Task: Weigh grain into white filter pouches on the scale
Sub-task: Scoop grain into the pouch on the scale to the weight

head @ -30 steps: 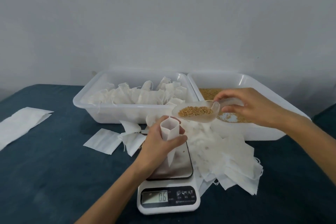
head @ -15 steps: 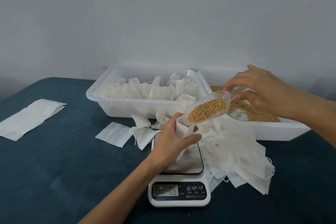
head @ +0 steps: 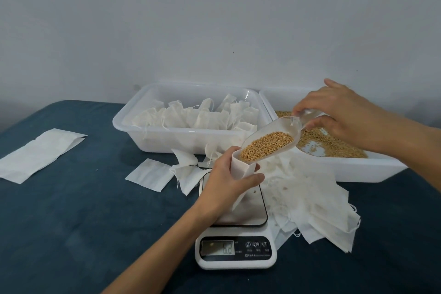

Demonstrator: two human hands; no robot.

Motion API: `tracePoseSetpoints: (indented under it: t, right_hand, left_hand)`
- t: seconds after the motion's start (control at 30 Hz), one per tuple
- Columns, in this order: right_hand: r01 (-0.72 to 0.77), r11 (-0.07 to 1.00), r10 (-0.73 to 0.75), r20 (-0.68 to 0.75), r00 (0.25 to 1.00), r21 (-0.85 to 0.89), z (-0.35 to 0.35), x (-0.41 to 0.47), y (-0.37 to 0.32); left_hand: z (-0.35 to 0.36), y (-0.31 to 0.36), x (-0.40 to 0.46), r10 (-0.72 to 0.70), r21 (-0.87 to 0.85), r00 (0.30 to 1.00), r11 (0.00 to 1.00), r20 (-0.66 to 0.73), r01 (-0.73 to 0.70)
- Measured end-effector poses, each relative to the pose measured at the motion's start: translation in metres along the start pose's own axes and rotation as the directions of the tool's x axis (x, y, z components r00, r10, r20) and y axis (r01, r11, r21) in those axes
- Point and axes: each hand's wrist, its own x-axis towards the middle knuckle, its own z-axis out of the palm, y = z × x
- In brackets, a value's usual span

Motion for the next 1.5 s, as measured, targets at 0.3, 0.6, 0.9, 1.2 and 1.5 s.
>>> tracePoseSetpoints:
  t: [0.3, 0.6, 0.9, 1.2, 1.5]
  right_hand:
    - [-0.003, 1.000, 0.003, 0.005, 1.000, -0.011, 0.0026, 0.0004, 0.0009]
    - [0.024, 1.000, -0.024, 0.003, 1.000, -0.016, 0.0070, 0.0019, 0.0017]
    - [0.052, 0.998, -0.053, -0.003, 0.999, -0.029, 0.0095, 0.0013, 0.0034]
    - [0.021, 0.999, -0.020, 0.008, 1.000, -0.030, 0.0076, 0.0017, 0.0003]
    - [0.025, 0.999, -0.025, 0.007, 1.000, -0.041, 0.0083, 0.0011, 0.0002]
  left_hand:
    - [0.0018, 0.0010, -0.0005, -0.017, 0.014, 1.000, 1.000, -0.009, 0.017]
    - [0.0014, 0.0013, -0.0003, -0.069, 0.018, 0.997, 0.997, -0.035, 0.070]
    - [0.0018, -0.0008, 0.0006, -0.068, 0.036, 0.996, 0.997, -0.059, 0.070]
    - [0.0018, -0.0031, 0.0017, -0.061, 0.021, 0.995, 0.998, -0.082, 0.063]
    - [0.0012, -0.0036, 0.0020, -0.053, 0.035, 0.994, 0.998, -0.092, 0.057]
